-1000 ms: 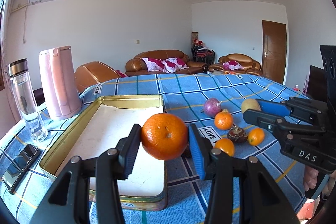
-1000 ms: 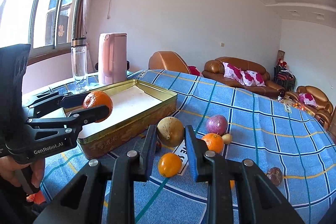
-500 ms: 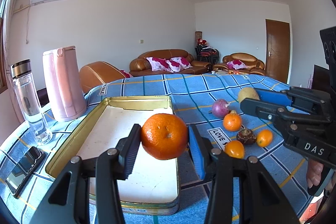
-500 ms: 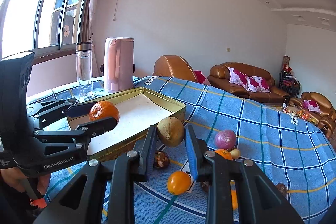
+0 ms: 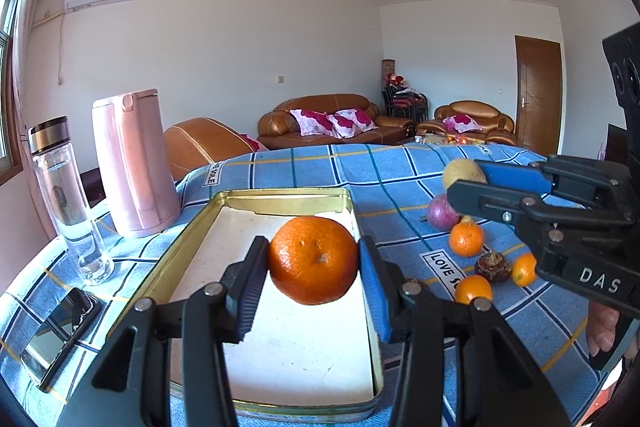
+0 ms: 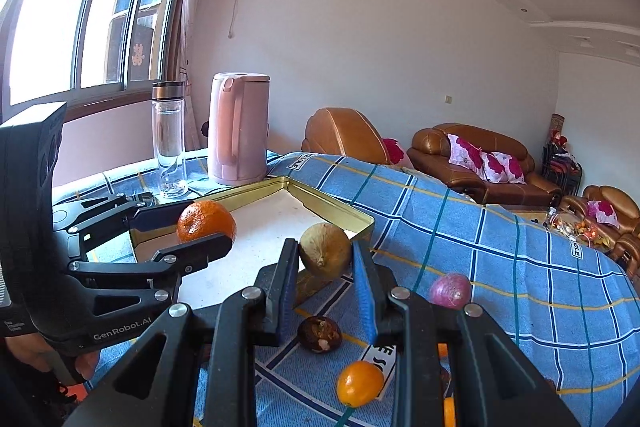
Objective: Organize fruits
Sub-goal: 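Carry the orange in left tool over the tin tray while right tool carries its fruit there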
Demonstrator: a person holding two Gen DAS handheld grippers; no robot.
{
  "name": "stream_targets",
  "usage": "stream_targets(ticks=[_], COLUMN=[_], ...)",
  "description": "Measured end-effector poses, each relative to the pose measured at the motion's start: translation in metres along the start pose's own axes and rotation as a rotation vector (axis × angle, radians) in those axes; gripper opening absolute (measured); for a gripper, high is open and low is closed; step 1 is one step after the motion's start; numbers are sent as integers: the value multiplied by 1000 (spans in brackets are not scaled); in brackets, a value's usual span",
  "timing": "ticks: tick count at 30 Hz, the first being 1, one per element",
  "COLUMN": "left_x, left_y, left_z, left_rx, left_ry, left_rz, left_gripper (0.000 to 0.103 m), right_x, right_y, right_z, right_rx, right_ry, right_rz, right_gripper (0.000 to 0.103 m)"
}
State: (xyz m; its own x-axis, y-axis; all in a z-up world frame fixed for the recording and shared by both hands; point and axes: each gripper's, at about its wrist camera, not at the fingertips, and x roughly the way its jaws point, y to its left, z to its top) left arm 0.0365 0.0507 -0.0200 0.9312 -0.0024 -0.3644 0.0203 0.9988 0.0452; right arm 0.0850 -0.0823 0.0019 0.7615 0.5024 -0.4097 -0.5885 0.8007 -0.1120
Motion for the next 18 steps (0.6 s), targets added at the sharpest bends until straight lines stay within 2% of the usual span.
stream_targets(ticks=[18], left_x=[33], left_y=[46], left_z=[-1], left_rx=[-31], left_ry=[98], left_rz=[50], left_gripper=[47], right_x=[56], right_y=[24], right_z=[16], right_rx=[-21], right_ry=[69], right_rz=[77], right_gripper=[29])
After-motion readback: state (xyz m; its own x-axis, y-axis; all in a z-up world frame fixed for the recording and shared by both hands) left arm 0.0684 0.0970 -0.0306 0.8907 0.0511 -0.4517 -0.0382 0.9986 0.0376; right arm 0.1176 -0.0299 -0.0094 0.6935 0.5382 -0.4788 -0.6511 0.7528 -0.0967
